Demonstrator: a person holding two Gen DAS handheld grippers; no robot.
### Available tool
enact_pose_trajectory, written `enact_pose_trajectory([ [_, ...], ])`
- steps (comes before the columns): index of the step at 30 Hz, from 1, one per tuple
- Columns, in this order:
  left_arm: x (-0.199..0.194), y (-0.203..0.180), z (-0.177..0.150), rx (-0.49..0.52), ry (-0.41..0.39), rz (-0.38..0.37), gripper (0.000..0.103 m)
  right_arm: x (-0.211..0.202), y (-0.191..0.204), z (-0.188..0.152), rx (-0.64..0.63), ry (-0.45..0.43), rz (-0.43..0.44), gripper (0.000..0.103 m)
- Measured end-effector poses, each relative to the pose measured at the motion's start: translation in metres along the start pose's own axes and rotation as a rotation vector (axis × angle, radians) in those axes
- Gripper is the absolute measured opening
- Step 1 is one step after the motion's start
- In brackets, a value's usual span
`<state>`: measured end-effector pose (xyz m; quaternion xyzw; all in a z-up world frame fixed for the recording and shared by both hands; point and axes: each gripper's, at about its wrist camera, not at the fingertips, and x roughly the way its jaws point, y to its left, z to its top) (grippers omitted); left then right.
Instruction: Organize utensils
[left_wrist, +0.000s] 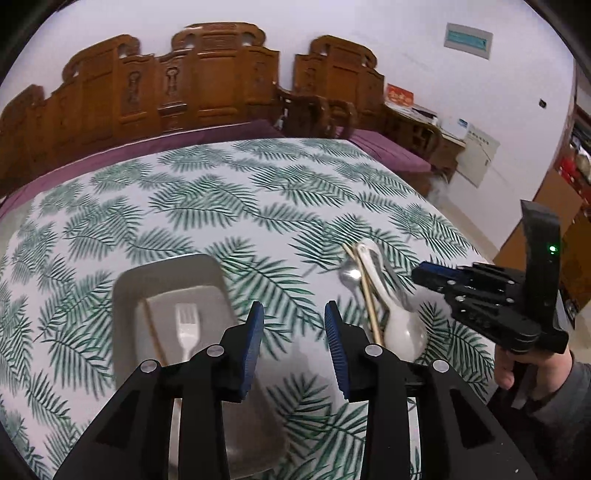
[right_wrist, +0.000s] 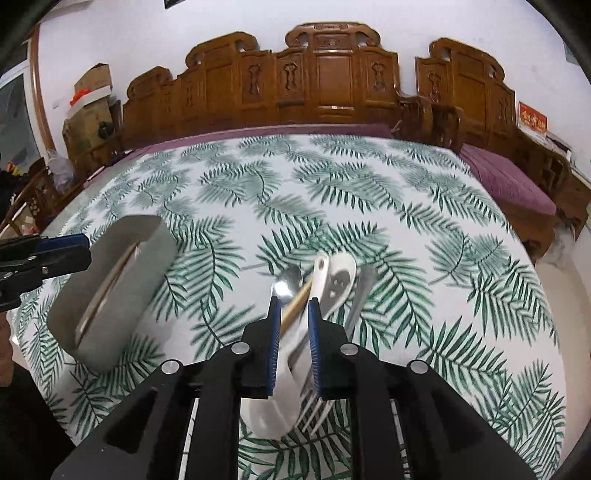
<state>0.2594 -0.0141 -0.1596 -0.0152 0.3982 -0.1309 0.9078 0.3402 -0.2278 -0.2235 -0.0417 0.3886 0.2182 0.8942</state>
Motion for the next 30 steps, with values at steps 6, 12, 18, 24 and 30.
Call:
enact_pose_trajectory([
  [6,0.015,-0.013,-0.006,0.018,0.035,-0.015,0.032,0.015,-0.003,-0.016,0.016,0.076,0.026,0.021],
  [12,0.025,-0.022,-0.012,0.032,0.056,-0.023,0.032,0.013,0.001,-0.027,0.019,0.104,0.039,0.040],
  [18,0.026,-0.025,-0.015,0.041,0.062,-0.024,0.032,0.016,-0.003,-0.024,0.063,0.101,0.060,0.045],
  [24,0.028,-0.026,-0.016,0.041,0.068,-0.019,0.032,0.034,0.004,-0.011,0.050,0.121,0.049,0.037],
  [30,0.031,-0.026,-0.017,0.049,0.077,-0.018,0.032,0.050,0.016,-0.016,-0.042,0.197,-0.119,0.030],
])
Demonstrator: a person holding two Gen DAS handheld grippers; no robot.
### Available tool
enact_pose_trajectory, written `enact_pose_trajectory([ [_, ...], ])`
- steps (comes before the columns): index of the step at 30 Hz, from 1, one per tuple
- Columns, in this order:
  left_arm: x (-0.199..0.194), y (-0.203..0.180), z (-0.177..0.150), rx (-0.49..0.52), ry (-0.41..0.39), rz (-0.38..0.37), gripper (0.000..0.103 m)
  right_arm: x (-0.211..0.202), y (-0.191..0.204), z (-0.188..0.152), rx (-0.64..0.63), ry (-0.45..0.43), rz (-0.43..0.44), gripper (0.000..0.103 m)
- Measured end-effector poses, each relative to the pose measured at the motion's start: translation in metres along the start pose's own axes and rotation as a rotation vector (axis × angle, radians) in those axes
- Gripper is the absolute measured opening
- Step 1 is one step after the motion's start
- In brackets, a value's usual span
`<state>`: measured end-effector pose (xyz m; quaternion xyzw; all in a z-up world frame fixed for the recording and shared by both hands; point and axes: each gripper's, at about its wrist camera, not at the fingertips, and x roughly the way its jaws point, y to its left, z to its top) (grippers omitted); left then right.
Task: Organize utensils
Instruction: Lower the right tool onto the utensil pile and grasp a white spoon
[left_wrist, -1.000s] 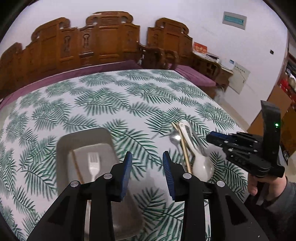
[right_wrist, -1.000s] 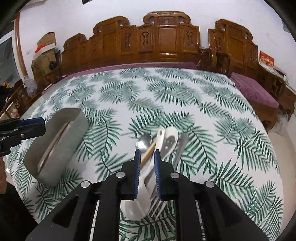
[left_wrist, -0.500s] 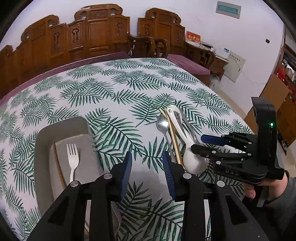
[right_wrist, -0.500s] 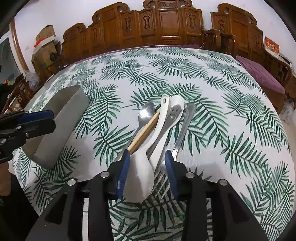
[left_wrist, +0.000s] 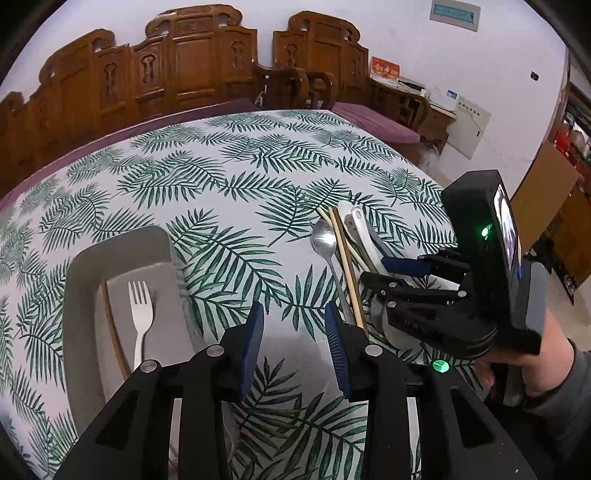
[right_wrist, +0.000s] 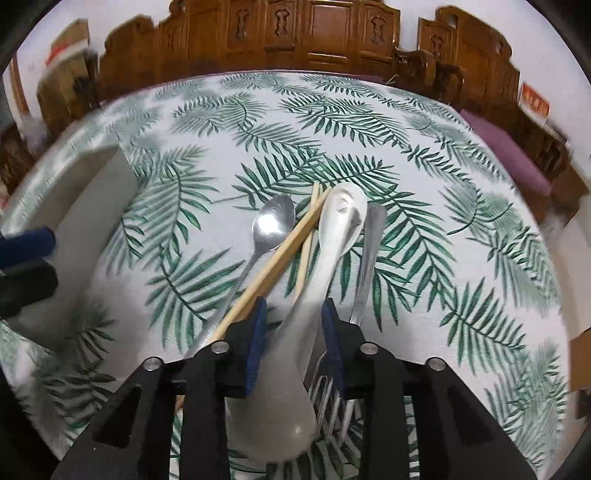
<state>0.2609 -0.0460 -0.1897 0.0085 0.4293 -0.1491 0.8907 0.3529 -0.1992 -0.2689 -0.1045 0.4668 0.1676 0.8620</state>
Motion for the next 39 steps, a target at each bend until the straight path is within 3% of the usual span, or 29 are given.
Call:
enact_pose_trajectory([
  [6,0.000,-0.003,0.001,0.009,-0.004,-0.002,0.032,-0.010,-0.010,-0.005,0.016,-0.021,0.026,0.011],
  [10,0.002,-0.006,0.000,0.017,0.001,0.000,0.032,-0.018,-0.018,-0.004,0.037,-0.050,0.044,0.007],
  [22,0.017,-0.021,-0.006,0.034,0.013,0.020,0.032,-0.039,-0.052,-0.001,0.128,-0.150,0.139,0.006],
  [35,0.057,-0.035,0.004,0.024,0.062,0.038,0.032,-0.022,-0.066,0.007,0.166,-0.146,0.167,0.006],
  [39,0.071,-0.035,0.008,0.020,0.090,0.052,0.024,-0.020,-0.066,0.008,0.169,-0.145,0.170,0.006],
])
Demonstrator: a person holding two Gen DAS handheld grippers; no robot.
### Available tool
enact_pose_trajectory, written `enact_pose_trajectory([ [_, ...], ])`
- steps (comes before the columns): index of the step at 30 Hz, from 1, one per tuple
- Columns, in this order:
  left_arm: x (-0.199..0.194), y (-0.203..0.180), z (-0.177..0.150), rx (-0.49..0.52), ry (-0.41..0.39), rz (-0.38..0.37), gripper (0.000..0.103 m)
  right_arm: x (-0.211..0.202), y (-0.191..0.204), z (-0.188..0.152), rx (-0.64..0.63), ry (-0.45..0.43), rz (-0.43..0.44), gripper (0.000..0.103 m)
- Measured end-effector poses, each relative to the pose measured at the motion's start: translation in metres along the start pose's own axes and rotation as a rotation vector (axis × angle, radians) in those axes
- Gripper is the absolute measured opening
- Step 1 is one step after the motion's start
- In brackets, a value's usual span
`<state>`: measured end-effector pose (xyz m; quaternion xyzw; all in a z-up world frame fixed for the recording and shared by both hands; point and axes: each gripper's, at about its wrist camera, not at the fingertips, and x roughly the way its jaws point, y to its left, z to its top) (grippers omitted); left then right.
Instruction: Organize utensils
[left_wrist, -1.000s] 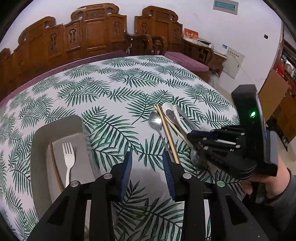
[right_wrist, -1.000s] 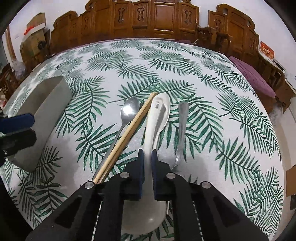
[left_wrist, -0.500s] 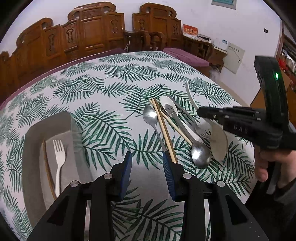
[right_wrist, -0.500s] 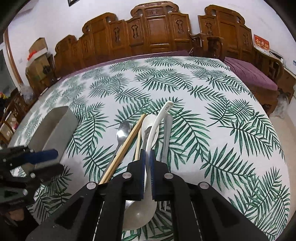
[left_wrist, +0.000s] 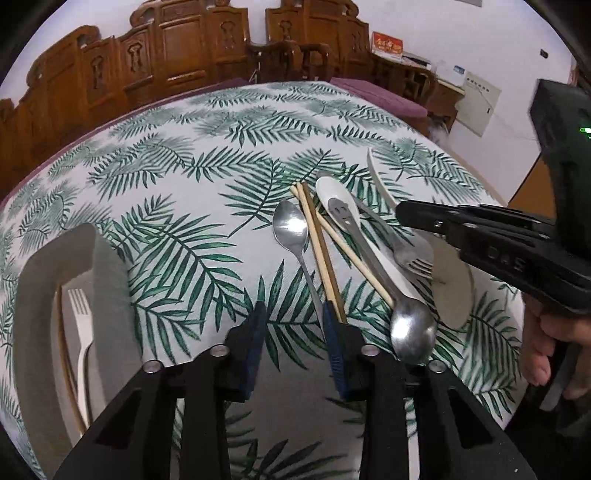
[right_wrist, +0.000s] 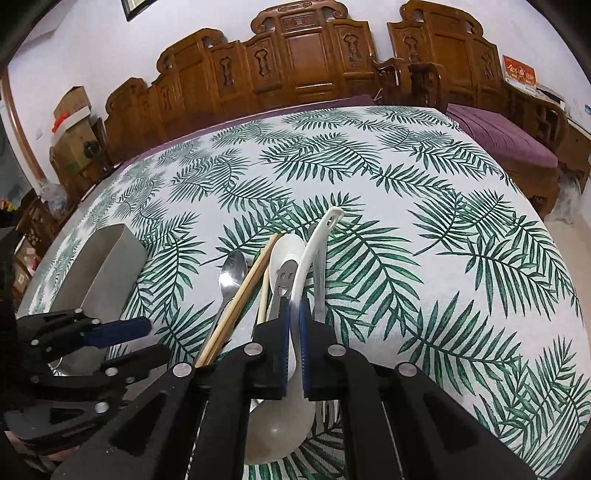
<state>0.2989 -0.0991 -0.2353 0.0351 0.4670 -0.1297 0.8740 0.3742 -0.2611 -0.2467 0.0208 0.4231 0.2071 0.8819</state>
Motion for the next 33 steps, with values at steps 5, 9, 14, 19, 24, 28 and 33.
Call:
enact_pose_trajectory([
  [5,0.018,0.003,0.016,-0.029,0.025,0.007,0.023,-0.002,0.002,0.000,-0.004,-0.006,0.011,0.006],
  [9,0.028,0.006,0.037,-0.050,0.014,0.024,0.023,-0.005,-0.001,0.003,0.011,-0.015,0.030,0.007],
  [14,0.039,0.020,0.059,-0.119,0.018,0.010,0.023,-0.005,-0.002,0.003,0.020,-0.012,0.044,0.007],
  [19,0.056,0.024,0.066,-0.144,0.054,-0.018,0.025,-0.004,-0.002,0.003,0.021,-0.007,0.052,0.007],
  [24,0.065,0.019,0.067,-0.133,0.055,-0.017,0.030,-0.004,0.000,0.003,0.023,-0.005,0.058,0.007],
  [28,0.069,0.012,0.072,-0.096,0.050,0.004,0.030,-0.003,-0.001,0.003,0.024,-0.002,0.058,0.007],
  [33,0.069,0.008,0.071,-0.062,0.042,0.029,0.020,-0.003,-0.001,0.003,0.023,-0.002,0.058,0.007],
])
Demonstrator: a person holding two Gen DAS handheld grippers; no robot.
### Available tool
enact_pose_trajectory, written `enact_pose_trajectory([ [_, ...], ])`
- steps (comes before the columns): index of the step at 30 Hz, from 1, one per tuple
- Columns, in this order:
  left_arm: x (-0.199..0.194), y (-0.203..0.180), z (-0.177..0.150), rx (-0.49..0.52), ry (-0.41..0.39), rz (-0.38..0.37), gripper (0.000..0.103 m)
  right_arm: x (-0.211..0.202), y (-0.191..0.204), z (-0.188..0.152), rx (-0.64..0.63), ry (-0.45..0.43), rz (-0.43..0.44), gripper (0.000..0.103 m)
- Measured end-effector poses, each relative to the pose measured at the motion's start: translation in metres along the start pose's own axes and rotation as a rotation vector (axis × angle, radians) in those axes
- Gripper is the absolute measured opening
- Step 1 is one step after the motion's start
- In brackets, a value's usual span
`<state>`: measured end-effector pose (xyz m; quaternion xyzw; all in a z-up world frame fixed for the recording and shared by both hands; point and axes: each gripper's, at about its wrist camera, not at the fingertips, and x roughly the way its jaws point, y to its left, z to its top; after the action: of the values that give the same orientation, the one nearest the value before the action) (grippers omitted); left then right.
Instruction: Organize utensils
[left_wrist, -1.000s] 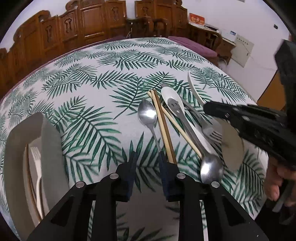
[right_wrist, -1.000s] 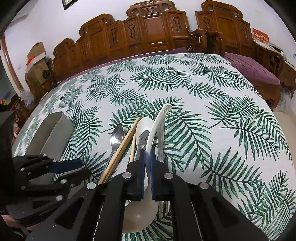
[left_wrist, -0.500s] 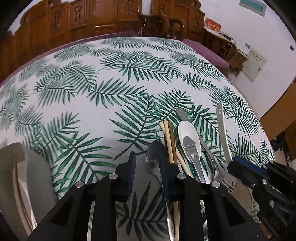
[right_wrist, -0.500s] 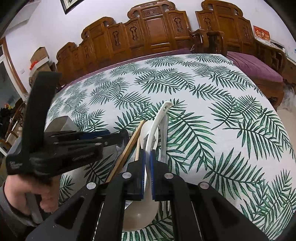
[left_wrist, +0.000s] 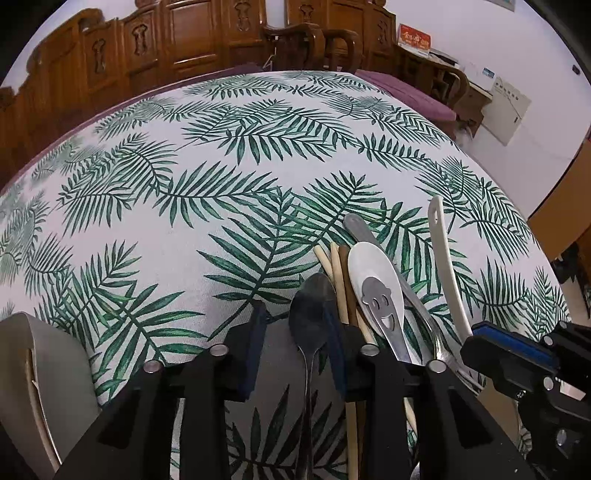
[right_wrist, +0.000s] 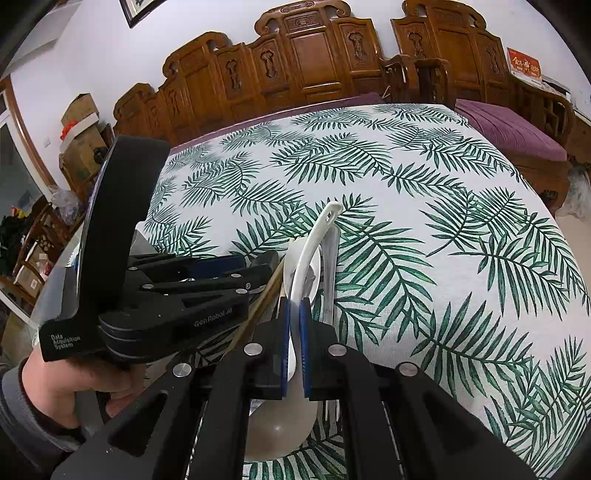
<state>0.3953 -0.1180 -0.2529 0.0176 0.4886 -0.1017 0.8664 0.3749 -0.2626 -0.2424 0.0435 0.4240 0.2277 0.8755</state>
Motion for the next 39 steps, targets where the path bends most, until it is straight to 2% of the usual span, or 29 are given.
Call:
enact_pose_trajectory([
  [2,-0.001,0.000,-0.001,0.001,0.002,-0.010,0.011,0.000,0.000,0.000,0.001,0.001,0.000,0.007],
  [10,-0.013,-0.004,-0.003,0.017,-0.021,-0.040,0.000,-0.001,0.001,0.000,-0.003,0.000,0.002,0.007],
  [22,-0.058,0.003,-0.014,0.053,-0.090,-0.014,0.000,-0.003,0.011,0.002,-0.017,-0.013,0.018,0.007],
  [30,-0.099,0.022,-0.021,0.042,-0.153,0.014,0.000,-0.004,0.029,0.002,-0.027,-0.031,0.057,0.007],
  [39,-0.133,0.034,-0.027,0.025,-0.206,0.029,0.000,-0.012,0.050,0.003,-0.071,-0.081,0.057,0.007],
])
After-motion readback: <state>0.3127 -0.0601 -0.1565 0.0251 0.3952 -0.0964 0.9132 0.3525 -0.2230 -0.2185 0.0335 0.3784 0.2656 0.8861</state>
